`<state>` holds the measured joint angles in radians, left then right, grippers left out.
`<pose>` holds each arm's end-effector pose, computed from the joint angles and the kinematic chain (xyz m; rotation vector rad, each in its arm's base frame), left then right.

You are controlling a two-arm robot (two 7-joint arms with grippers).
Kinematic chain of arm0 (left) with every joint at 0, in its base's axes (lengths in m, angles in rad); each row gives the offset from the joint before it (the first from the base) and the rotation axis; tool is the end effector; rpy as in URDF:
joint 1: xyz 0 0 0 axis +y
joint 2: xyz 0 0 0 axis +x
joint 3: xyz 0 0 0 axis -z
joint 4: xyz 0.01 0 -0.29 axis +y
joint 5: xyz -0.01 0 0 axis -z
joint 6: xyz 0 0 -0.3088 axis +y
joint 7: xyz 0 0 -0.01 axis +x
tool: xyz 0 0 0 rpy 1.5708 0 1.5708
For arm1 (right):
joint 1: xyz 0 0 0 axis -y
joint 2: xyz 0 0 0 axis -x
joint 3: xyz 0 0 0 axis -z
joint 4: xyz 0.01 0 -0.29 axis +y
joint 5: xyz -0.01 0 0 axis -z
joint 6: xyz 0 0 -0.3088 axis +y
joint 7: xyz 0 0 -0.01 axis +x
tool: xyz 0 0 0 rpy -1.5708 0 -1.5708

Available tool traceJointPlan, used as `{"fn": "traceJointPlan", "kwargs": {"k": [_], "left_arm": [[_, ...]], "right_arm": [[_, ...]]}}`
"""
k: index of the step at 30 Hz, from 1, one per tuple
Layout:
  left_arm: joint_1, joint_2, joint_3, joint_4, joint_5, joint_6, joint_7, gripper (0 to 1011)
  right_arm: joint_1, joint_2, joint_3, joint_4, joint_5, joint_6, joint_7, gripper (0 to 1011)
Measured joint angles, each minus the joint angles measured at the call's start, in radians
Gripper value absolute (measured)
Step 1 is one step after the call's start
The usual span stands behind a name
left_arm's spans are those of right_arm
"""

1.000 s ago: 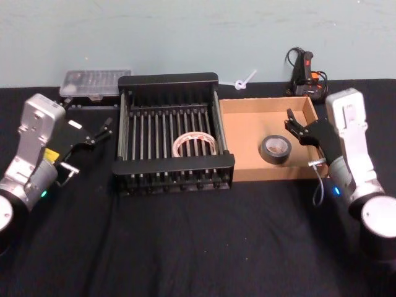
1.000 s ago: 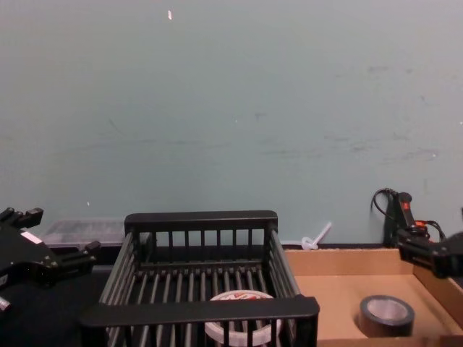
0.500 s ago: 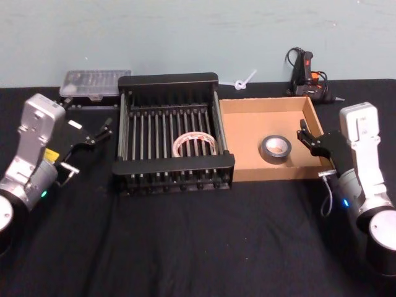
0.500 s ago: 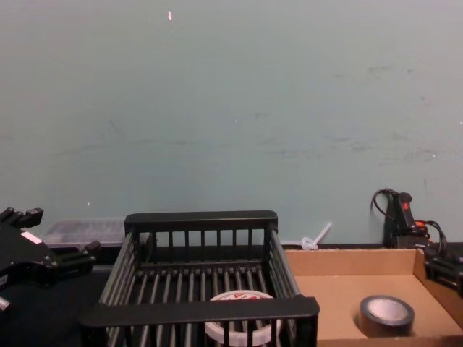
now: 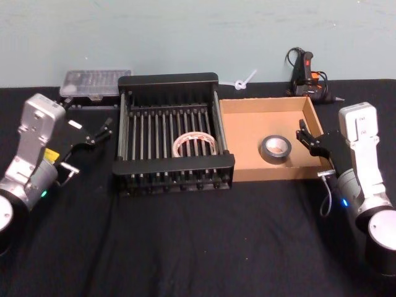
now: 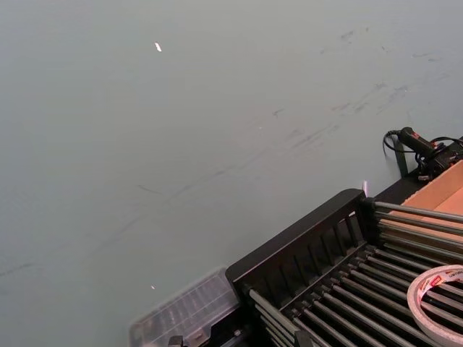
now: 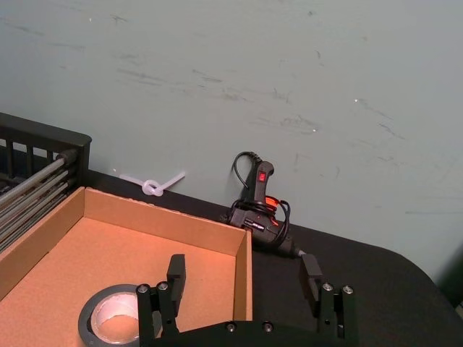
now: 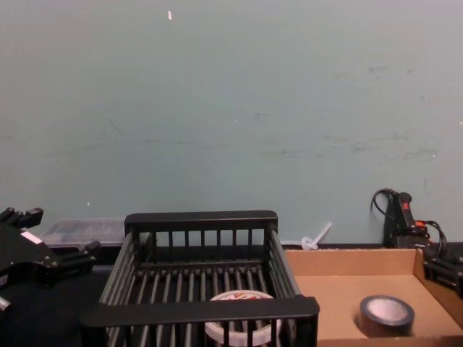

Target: Pick up the white tape and place it into the black box , Pick up the silver tape and place it into the brown box.

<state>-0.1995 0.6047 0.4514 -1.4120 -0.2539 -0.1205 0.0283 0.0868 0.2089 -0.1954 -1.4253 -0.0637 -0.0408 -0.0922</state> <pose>0.3581 0.0827 -0.3023 0.3045 -0.2850 1.2480 0.3471 -0.0101 -0.3224 -0.2404 -0.2100 -1.4726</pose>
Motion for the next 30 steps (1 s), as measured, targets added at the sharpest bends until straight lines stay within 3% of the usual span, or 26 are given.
{"fn": "traceJointPlan", "kwargs": {"k": [30], "left_arm": [[0.0, 0.0, 0.0, 0.0, 0.0, 0.0, 0.0, 1001]], "right_arm": [[0.002, 0.001, -0.003, 0.002, -0.002, -0.002, -0.002, 1002]]}}
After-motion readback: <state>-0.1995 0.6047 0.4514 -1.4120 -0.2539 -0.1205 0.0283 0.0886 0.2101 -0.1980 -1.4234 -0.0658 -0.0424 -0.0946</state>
